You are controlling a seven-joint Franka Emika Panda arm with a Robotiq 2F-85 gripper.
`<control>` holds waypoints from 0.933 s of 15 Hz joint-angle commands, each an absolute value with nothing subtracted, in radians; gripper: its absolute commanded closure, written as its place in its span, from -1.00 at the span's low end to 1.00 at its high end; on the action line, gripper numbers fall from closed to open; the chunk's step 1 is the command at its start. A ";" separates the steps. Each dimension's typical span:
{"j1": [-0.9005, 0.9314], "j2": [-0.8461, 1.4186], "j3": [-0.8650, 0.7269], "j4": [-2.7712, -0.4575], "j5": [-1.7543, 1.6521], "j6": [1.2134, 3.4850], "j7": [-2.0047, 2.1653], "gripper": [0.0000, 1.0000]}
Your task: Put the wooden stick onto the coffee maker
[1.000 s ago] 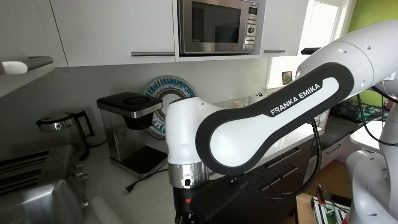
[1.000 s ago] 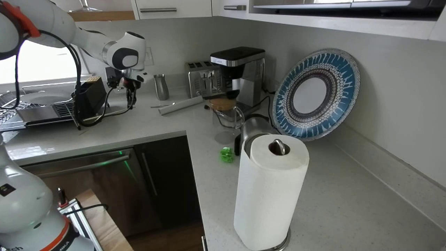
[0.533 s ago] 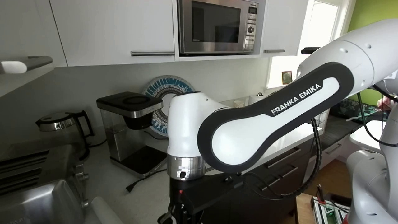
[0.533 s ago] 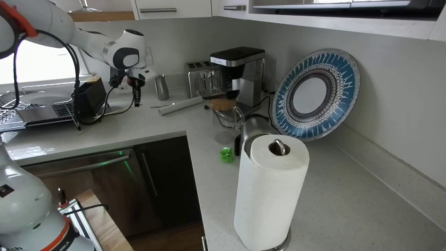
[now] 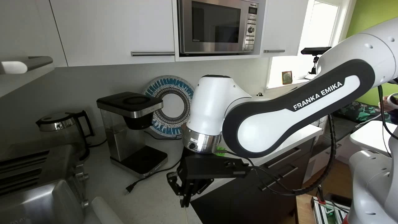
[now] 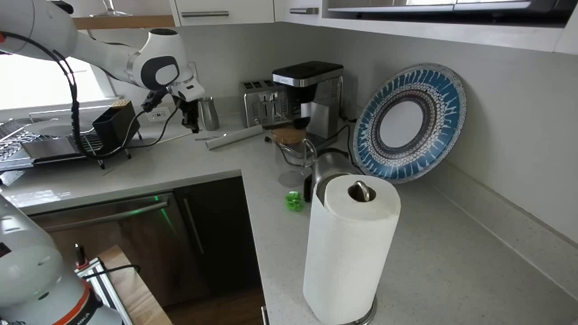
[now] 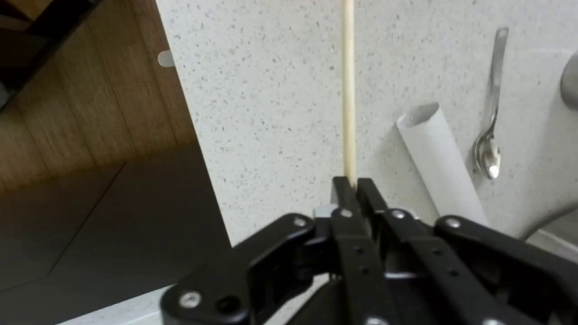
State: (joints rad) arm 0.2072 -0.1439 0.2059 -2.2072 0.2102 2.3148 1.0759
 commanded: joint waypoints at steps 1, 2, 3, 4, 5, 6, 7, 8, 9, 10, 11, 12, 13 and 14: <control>0.189 -0.159 0.217 -2.222 0.203 2.337 1.119 0.96; 0.187 -0.165 0.217 -2.229 0.201 2.344 1.128 0.85; 0.187 -0.165 0.218 -2.227 0.201 2.344 1.126 0.85; 0.187 -0.164 0.218 -2.225 0.201 2.344 1.126 0.85; 0.187 -0.148 0.223 -2.218 0.198 2.357 1.143 0.96; 0.185 -0.144 0.222 -2.217 0.212 2.389 1.160 0.96; 0.174 -0.152 0.223 -2.227 0.193 2.426 1.216 0.96; 0.160 -0.166 0.221 -2.241 0.174 2.470 1.272 0.96; 0.150 -0.172 0.218 -2.249 0.162 2.502 1.307 0.96; 0.134 -0.177 0.215 -2.257 0.138 2.530 1.351 0.96; 0.118 -0.173 0.214 -2.262 0.111 2.561 1.397 0.96; 0.099 -0.172 0.212 -2.269 0.080 2.585 1.447 0.96; 0.078 -0.171 0.210 -2.279 0.044 2.604 1.499 0.96; 0.062 -0.170 0.206 -2.287 0.023 2.625 1.546 0.96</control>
